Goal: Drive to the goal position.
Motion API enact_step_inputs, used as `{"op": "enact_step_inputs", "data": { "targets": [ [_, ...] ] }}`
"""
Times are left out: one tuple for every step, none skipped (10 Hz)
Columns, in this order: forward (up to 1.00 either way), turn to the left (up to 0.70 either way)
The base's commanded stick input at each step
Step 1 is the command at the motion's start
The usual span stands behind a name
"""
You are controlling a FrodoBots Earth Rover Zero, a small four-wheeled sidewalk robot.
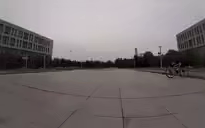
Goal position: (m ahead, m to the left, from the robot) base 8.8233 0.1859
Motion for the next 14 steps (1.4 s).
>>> {"op": "enact_step_inputs", "data": {
  "targets": [
    [0.70,-0.12],
    [0.70,-0.02],
    [0.70,0.00],
    [0.70,0.00],
    [0.70,0.00],
    [0.70,0.00],
    [0.70,0.00],
    [0.70,0.00],
    [0.70,0.00],
    [0.70,0.00],
    [0.70,0.00],
    [0.70,-0.01],
    [0.70,-0.02],
    [0.70,0.00]
  ]
}}
